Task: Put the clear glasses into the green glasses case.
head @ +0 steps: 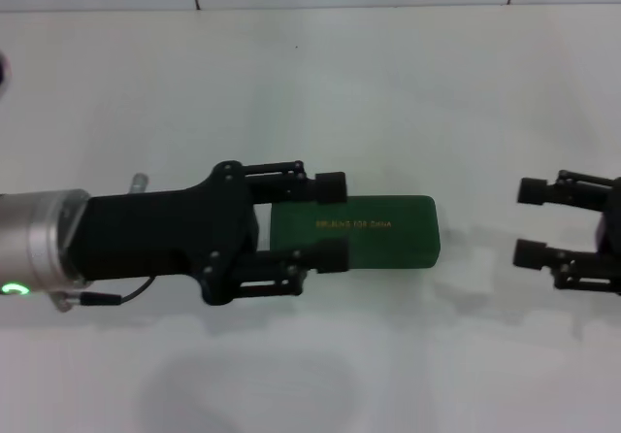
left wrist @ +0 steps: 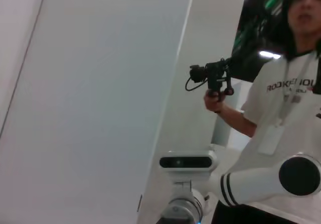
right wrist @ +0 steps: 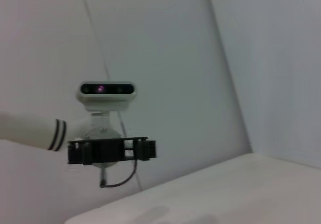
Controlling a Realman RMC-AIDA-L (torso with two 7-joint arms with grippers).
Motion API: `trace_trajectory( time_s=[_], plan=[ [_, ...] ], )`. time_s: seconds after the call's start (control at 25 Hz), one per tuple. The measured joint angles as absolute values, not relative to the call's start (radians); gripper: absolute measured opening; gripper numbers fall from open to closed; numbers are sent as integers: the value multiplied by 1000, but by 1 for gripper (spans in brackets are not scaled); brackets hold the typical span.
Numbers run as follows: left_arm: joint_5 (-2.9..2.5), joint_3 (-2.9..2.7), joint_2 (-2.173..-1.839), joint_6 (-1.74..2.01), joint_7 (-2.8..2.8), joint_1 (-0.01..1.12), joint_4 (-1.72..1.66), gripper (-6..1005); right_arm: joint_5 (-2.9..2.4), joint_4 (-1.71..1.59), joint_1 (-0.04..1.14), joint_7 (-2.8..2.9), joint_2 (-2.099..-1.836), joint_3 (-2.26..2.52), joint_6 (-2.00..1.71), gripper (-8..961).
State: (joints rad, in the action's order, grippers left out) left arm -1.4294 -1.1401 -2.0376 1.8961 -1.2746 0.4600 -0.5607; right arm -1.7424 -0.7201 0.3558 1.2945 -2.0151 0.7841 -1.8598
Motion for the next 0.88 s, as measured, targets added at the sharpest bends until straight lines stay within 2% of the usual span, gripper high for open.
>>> trace_trajectory(
  time_s=[0.2, 0.6, 0.88],
  plan=[
    [-1439, -1137, -2022, 1903, -1278, 441, -555, 670, -1733, -697, 393, 1287, -2019, 816, -1879, 758],
    [-1484, -1118, -1977, 1900, -1273, 423, -550, 670, -1684, -617, 519, 1256, -2024, 924, -1894, 759],
    [-1488, -1049, -1975, 1899, -1273, 399, -551, 670, -1683, -594, 552, 1240, -2025, 932, -1892, 759]
  ],
)
